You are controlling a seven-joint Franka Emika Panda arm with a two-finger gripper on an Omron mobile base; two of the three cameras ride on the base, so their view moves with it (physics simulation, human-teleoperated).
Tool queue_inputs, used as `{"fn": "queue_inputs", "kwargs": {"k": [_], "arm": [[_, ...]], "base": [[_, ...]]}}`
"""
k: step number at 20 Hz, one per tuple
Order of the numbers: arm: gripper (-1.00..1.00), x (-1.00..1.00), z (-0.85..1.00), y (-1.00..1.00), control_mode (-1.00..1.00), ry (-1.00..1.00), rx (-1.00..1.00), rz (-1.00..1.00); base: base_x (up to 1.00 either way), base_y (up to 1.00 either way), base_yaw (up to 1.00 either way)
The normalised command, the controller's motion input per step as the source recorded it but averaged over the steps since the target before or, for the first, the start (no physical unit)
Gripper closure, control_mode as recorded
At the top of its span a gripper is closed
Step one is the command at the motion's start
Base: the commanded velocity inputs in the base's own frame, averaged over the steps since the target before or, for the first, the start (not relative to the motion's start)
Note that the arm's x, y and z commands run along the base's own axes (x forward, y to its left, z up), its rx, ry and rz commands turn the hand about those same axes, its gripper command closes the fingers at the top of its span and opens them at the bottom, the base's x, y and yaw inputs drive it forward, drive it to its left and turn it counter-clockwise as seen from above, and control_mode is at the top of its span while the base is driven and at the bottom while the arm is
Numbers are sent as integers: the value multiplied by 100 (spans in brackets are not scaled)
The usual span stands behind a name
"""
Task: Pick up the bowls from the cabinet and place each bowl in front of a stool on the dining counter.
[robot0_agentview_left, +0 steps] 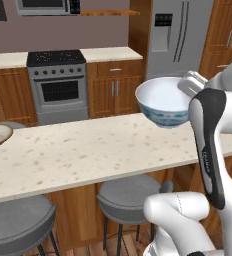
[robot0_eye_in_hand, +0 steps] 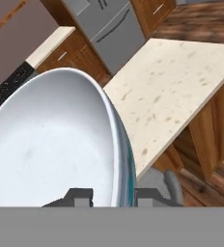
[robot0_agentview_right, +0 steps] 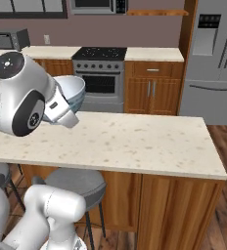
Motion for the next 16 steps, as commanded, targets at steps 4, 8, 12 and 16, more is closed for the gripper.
{"fn": "queue_inputs", "kwargs": {"k": [4, 8, 12, 16], "arm": [[100, 30, -64, 13, -100, 1, 11, 4], [100, 16, -48, 3, -100, 10, 14, 11], [100, 24, -25, 15, -100, 12, 4, 5], [100, 25, -18, 28, -100, 13, -1, 0]], "base": [[0, 0, 0], [0, 0, 0], [0, 0, 0], [0, 0, 0]]}}
